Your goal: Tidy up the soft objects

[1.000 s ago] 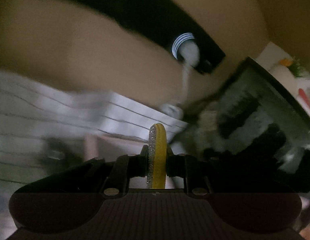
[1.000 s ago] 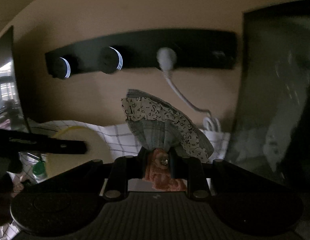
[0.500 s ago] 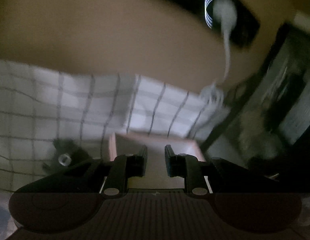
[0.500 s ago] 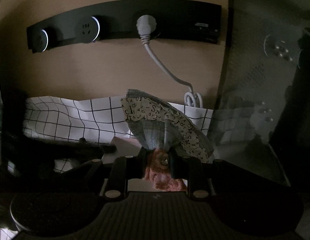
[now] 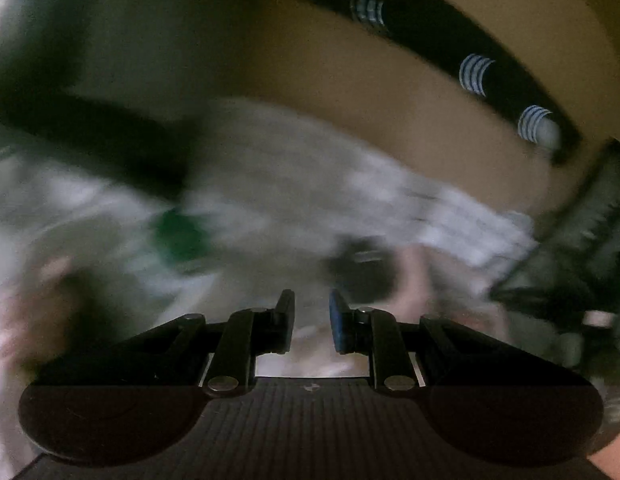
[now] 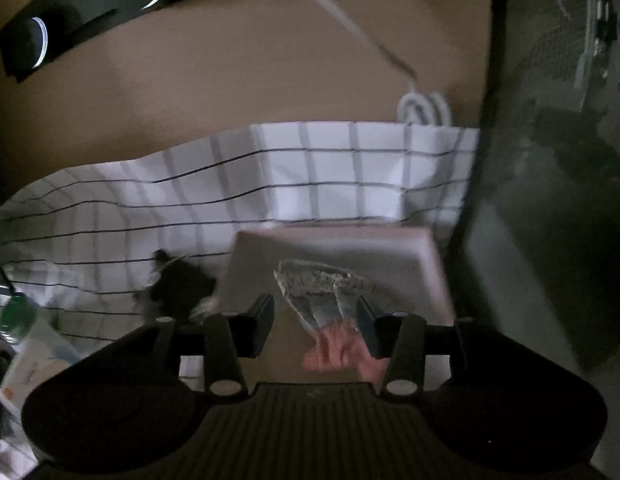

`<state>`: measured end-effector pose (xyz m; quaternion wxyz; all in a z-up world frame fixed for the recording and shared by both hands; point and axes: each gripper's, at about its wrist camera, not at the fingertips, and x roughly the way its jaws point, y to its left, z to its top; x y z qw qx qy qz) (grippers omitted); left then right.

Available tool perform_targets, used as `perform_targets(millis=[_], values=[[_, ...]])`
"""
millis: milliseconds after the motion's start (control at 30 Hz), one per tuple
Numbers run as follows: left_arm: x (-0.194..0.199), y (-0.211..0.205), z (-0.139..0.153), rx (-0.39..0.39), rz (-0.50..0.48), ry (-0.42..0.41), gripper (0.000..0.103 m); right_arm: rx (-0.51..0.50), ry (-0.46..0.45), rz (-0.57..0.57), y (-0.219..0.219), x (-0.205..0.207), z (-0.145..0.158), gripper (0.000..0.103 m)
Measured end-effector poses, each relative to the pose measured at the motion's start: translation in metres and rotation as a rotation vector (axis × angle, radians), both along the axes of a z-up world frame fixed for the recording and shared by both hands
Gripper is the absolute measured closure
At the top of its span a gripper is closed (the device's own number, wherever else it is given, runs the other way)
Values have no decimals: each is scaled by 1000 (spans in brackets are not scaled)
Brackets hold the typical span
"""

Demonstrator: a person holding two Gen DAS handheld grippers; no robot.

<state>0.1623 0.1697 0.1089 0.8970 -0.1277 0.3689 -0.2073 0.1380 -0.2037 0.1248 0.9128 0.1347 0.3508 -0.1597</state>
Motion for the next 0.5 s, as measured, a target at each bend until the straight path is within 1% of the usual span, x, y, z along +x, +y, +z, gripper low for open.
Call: perform_targets(millis=[67, 100, 167, 267, 333, 400, 500], values=[[-11, 46, -10, 12, 118, 24, 82, -12, -34, 38, 22, 0, 9, 57], [-16, 68, -14, 5, 176, 42, 82, -25, -55, 61, 36, 0, 15, 57], [-26, 113, -26, -27, 294, 94, 82, -47, -101, 115, 64, -1, 30, 52], [-40, 157, -41, -29, 410, 135, 82, -75, -164, 228, 106, 4, 53, 49], [-50, 176, -46, -36, 442, 143, 82, -91, -200, 325, 139, 8, 67, 46], [-55, 186, -48, -46, 453, 139, 82, -95, -213, 416, 170, 14, 75, 43], [-61, 193, -48, -34, 439, 126, 82, -111, -205, 536, 214, 19, 74, 42]])
